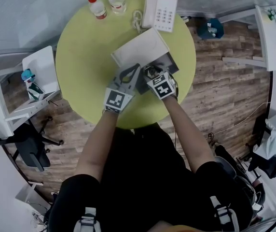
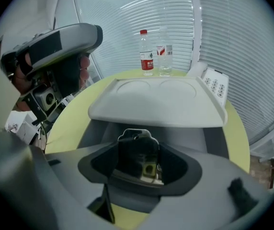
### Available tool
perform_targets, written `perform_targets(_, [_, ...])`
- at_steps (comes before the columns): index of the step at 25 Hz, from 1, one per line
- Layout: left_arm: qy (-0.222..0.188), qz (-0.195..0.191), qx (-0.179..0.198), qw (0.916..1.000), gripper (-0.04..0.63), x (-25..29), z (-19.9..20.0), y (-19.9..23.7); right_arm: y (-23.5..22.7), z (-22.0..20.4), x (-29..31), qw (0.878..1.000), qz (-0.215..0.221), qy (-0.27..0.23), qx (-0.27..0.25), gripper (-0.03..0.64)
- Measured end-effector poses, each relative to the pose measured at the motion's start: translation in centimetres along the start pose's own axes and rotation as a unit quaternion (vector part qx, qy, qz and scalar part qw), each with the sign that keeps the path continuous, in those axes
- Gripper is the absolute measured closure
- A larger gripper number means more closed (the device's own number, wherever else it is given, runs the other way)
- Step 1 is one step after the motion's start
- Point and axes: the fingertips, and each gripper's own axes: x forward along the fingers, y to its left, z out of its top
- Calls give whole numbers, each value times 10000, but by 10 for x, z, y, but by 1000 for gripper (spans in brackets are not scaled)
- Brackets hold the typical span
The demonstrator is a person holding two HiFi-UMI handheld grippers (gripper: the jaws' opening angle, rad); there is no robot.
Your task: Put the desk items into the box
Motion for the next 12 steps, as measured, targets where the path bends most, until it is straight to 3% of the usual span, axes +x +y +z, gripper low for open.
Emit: perform_targets(12, [30, 88, 18, 10000, 586, -3, 3, 4, -2, -6, 7, 9994, -16, 339, -49, 344])
